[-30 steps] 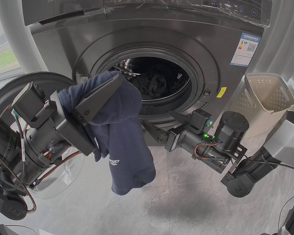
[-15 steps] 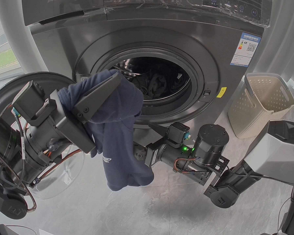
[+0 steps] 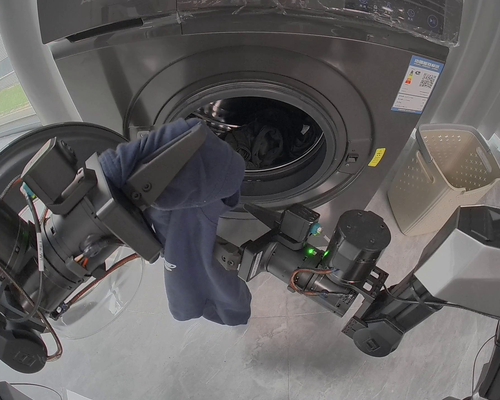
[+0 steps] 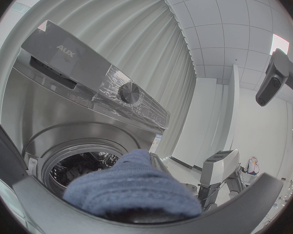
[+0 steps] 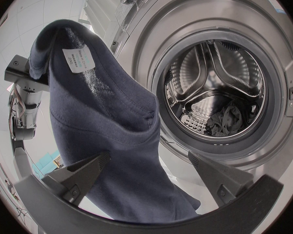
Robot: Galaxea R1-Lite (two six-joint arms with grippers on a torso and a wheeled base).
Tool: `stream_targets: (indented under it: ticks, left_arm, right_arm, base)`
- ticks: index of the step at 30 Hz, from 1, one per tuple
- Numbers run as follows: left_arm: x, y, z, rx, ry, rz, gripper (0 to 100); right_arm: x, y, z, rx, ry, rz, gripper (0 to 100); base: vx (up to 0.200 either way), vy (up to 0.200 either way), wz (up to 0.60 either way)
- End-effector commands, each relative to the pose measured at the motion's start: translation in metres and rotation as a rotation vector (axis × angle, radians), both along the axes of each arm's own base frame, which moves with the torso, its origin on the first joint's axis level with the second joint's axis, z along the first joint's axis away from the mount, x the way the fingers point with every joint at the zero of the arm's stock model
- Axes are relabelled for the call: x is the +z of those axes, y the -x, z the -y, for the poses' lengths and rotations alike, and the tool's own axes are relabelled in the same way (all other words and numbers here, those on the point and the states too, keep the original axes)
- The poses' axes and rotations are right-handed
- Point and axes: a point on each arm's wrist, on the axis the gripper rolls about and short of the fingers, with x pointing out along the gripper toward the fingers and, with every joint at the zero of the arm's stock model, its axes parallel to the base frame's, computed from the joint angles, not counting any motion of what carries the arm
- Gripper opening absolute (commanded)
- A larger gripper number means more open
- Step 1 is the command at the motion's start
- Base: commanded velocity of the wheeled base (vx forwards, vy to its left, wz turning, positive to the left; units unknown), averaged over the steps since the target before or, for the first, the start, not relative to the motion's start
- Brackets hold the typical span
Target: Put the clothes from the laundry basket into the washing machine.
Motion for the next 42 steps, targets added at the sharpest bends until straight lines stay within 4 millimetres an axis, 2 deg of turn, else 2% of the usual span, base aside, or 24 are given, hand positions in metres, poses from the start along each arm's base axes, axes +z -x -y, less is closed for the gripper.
stream_targets:
  ticks: [1,20,21,31,33,40,42]
  left_arm:
    - [0.000,0.000,0.000,0.001,0.001,0.001,0]
    - [-0.002,0.000,0.001,-0.002,-0.006,-0.007,0]
    - [-0.002,-0.001,0.000,0.000,-0.006,-0.007,0]
    - [-0.003,-0.001,0.001,-0.001,-0.006,-0.009,0]
    - [-0.003,-0.001,0.000,0.001,-0.006,-0.009,0]
    - [-0.001,-0.007,-0.005,0.033,-0.006,-0.008,0]
    - [-0.002,-0.007,-0.005,0.034,-0.007,-0.009,0]
  right_arm:
    - [-0.002,-0.004,-0.005,0.002,-0.013,0.009,100]
    - [0.004,-0.010,-0.014,0.012,-0.064,0.058,100]
    - [0.004,-0.010,-0.014,0.012,-0.064,0.058,0]
    - [0.009,-0.011,-0.004,-0.009,-0.060,0.065,0]
    - [0.017,-0.010,0.005,-0.021,-0.064,0.069,0]
    - [0.040,-0.002,0.058,-0.117,-0.049,0.060,0]
    - [0.044,0.001,0.066,-0.129,-0.048,0.062,0]
  base:
    - [0.000,0.000,0.00]
    - [0.000,0.000,0.00]
    - [0.000,0.000,0.00]
    - [0.000,0.000,0.00]
    - [0.000,0.000,0.00]
    - [0.000,0.000,0.00]
    - [0.000,0.000,0.00]
